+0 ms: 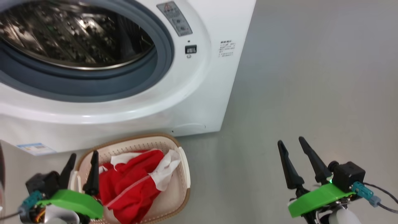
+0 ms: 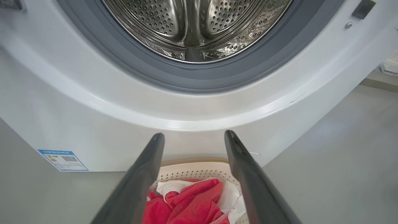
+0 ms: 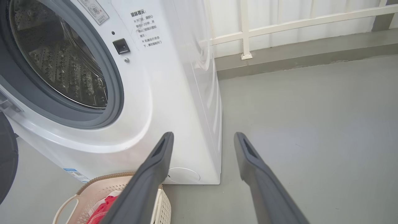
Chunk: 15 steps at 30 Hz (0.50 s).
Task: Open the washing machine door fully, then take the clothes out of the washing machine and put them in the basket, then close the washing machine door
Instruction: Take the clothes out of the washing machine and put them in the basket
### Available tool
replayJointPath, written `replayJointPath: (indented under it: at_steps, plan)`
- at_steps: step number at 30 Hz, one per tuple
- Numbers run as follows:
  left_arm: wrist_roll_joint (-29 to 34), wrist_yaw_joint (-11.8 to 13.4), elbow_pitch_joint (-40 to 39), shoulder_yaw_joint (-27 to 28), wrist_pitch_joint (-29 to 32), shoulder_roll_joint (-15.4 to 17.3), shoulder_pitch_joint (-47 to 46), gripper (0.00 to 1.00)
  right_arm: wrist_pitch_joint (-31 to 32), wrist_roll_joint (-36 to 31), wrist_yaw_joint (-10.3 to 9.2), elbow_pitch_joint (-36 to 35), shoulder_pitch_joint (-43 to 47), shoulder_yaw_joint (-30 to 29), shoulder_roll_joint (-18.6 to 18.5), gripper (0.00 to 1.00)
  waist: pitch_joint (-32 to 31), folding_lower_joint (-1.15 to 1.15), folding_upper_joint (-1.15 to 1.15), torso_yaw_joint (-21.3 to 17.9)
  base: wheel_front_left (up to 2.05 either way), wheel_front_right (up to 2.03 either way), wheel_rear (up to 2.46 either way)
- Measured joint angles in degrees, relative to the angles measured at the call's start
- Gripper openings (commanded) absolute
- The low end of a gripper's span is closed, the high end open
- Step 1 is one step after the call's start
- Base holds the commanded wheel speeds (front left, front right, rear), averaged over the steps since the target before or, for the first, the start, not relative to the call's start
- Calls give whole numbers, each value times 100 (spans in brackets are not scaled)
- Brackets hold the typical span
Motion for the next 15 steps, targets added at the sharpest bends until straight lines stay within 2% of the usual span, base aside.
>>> replayJointPath:
  at_steps: [15]
  plan:
    - [639, 0, -1057, 700, 0, -272, 1139, 100, 0, 121, 0, 33, 567, -18, -246, 100, -745, 0, 0, 28, 0, 0, 0]
